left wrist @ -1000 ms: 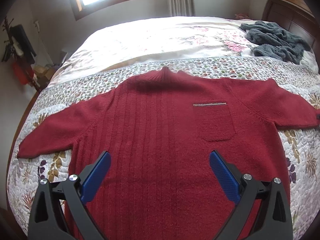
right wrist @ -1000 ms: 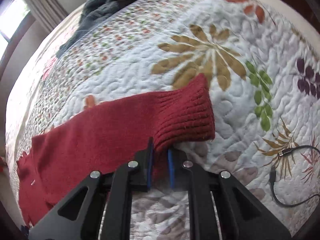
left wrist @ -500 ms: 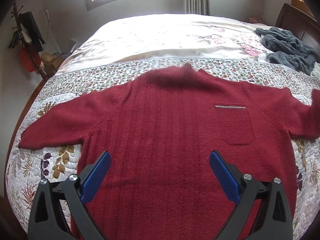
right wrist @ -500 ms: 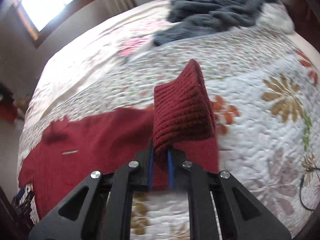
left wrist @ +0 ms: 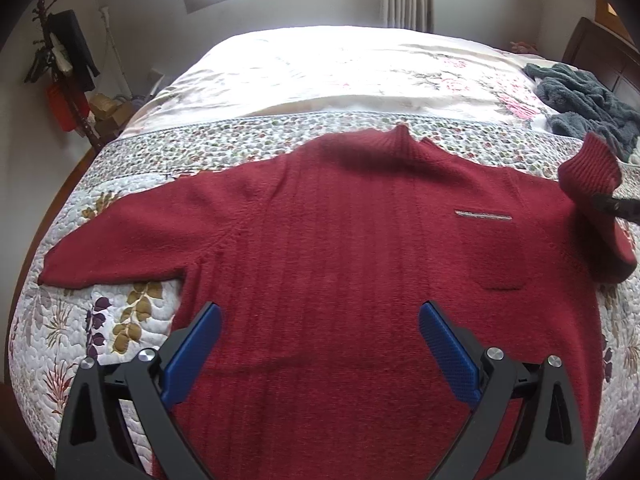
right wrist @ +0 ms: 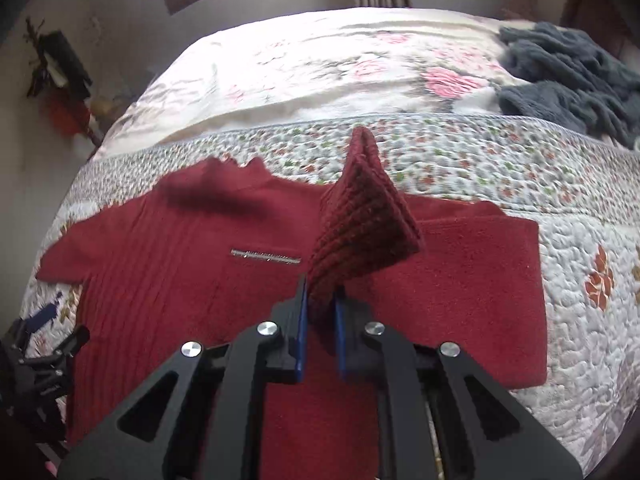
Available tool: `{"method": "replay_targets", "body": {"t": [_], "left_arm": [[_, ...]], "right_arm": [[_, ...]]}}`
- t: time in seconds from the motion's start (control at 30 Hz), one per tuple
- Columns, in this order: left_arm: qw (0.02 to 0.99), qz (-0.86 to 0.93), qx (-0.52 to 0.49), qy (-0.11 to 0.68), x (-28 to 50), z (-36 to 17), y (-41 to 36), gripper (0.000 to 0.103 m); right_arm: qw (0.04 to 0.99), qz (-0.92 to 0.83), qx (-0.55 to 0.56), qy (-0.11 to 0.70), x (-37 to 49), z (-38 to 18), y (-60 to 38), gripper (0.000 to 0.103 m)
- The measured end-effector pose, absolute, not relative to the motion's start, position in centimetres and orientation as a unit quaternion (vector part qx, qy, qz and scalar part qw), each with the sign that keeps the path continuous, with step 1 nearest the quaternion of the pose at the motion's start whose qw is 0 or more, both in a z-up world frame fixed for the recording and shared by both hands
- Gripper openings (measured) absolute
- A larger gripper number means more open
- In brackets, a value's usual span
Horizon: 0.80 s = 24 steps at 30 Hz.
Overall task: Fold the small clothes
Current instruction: 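Carry the cuff across the sweater body toward the pocket, open right tool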
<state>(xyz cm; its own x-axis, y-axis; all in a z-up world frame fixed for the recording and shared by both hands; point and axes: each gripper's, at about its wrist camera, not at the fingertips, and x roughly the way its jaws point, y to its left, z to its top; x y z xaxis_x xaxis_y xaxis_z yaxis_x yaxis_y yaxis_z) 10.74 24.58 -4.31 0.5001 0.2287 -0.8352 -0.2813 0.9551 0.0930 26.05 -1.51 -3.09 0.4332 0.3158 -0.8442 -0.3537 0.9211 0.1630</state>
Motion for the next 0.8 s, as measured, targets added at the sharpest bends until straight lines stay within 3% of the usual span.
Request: {"method": "replay_targets", "body": {"t": [0.27,0.47,0.53,0.8], "left_arm": [[0.865,0.146,-0.043,0.478,10.6,-4.3,25.4,0.099],[0.863,0.134,-0.059,0.483,10.8,-4.5,25.4,0.099],[0.861,0.122,-0.072,0.489,11.0,-4.6,25.5,0.099],[0.819,0.004,-0.214,0.533,14.2,-6.4,23.7,0.098]], "right_arm": [[0.835,0.199,-0.079,0.507,25.2,-6.6,2.8,0.011],[0.814,0.219,-0.077,0.532,24.9,-9.0,4.2,0.022],[0.802,0.244,-0.046,0.543,24.4,-9.2,3.8,0.031],[0.799,0.254,0.101,0.536,21.6,-6.8,-4.1,0.031]]}}
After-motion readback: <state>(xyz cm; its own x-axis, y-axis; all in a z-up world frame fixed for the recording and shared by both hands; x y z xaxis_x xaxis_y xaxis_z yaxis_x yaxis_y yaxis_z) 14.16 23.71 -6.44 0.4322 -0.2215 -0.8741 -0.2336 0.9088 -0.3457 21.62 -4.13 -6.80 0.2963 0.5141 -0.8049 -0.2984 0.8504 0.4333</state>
